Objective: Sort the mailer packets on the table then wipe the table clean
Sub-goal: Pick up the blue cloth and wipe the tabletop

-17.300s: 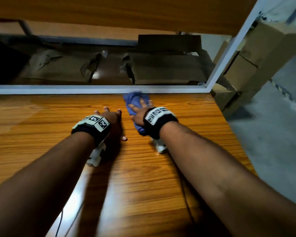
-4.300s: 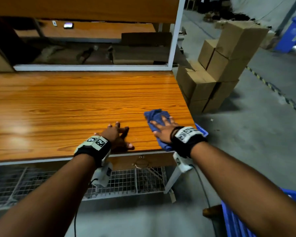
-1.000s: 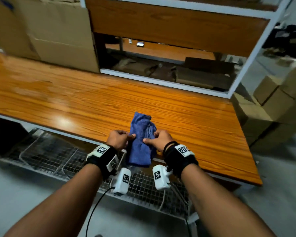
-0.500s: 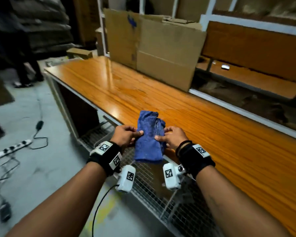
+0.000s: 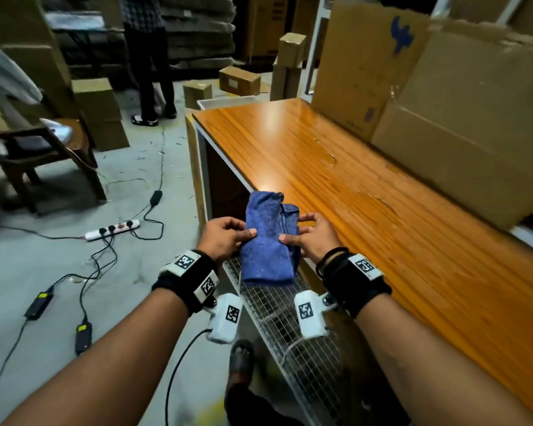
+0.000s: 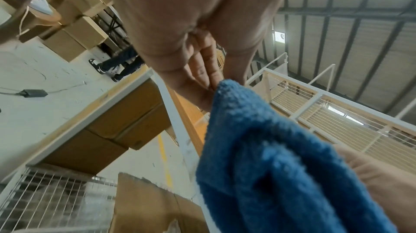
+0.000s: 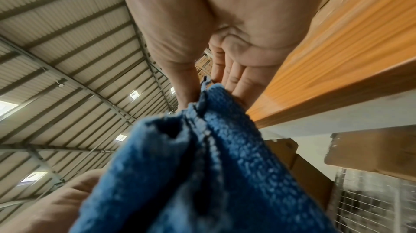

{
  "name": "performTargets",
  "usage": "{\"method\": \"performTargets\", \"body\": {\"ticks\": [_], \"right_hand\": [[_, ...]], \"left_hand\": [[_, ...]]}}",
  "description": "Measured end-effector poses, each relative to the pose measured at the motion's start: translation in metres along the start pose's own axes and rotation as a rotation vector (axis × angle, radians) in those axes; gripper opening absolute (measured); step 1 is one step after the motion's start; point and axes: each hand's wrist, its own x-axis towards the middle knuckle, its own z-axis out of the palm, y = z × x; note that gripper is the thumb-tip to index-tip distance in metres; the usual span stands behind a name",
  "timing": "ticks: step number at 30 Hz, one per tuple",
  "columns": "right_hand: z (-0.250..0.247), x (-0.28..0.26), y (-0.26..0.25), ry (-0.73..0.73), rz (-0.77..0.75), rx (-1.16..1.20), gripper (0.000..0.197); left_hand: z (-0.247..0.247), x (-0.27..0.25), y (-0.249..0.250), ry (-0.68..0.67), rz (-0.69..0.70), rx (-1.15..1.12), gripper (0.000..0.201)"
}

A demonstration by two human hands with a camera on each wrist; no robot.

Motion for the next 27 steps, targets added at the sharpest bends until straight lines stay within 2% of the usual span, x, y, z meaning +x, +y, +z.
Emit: {"method": "performTargets", "body": {"ticks": [4,9,15,19,21,23,27], "right_hand": [[0.037,0.093,-0.032,-0.005,-0.052,0.041,0.061],[0.083,0.201,-0.081,-0.109,-0.118,0.039,0.058],[0.141,0.297,-0.121,-0.282,-0.152,0.049,0.043],[0.185,0.364,-0.128,-0.255,-0.195,-0.007,0.041],[0.209,0.399,-0.131,-0.192,-0.236,-0.033,0.043],[0.231,0.432,-0.139,-0.117,-0.242,-0.051,0.045],[0.260,0.495,-0.164,0.036,-0.212,-0.058,0.046]], "left_hand": [[-0.028,0.086,0.032,0.049,0.018,-0.013,0.021],[-0.061,0.184,0.081,0.122,0.048,0.000,0.023],[-0.107,0.270,0.119,0.195,0.050,-0.042,0.020],[-0.144,0.335,0.131,0.213,0.062,-0.059,0.016],[-0.163,0.370,0.140,0.165,0.056,-0.062,0.014],[-0.181,0.406,0.153,0.056,0.032,-0.042,0.016],[-0.212,0.476,0.195,-0.164,-0.025,0.101,0.047]]}}
